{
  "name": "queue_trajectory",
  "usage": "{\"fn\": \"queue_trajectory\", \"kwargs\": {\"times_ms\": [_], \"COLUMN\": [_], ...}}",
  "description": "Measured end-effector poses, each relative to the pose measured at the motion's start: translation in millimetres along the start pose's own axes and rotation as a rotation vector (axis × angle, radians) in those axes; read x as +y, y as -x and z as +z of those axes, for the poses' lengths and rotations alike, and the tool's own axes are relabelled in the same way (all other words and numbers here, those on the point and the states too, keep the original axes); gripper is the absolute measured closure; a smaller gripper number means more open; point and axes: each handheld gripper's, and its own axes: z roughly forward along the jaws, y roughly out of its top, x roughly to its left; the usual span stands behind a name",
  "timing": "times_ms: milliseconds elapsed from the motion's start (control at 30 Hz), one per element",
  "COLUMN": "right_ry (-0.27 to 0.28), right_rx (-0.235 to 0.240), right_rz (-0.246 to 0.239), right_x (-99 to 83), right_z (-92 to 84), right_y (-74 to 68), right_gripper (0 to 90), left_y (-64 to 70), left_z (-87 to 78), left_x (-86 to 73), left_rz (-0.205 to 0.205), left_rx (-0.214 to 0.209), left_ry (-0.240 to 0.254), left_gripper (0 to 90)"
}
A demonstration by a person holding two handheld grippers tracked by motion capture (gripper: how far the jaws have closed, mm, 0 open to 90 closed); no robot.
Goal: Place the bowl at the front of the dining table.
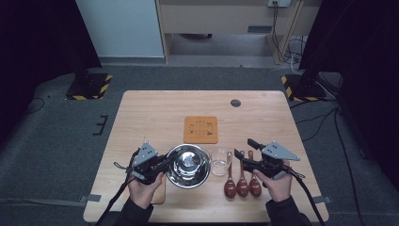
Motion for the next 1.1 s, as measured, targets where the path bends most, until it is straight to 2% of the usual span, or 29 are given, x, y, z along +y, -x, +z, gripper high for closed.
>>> {"fn": "queue_trajectory", "kwargs": {"times_ms": [133, 333, 700, 1100], "right_ry": [-0.026, -0.047, -0.100, -0.216], "right_rx": [-0.088, -0.180, -0.293, -0.400], "right_rz": [-0.004, 0.011, 0.053, 0.062], "right_x": [-4.6, -11.9, -29.1, -58.8], "right_z": [-3.5, -8.1, -17.1, -20.0], "right_y": [16.5, 38.3, 76.9, 114.4], "right_gripper": [30.1, 29.2, 27.0, 22.1], "left_y": [-3.1, -6.5, -10.4, -13.5], "left_z": [2.0, 4.9, 19.0, 36.9], "left_x": [9.3, 23.1, 40.7, 61.5], "left_rz": [-0.002, 0.001, 0.010, 0.020], "left_rx": [0.006, 0.009, 0.020, 0.024], "left_ry": [0.016, 0.041, 0.029, 0.032], "left_gripper": [84.2, 84.2, 84.2, 84.2]}}
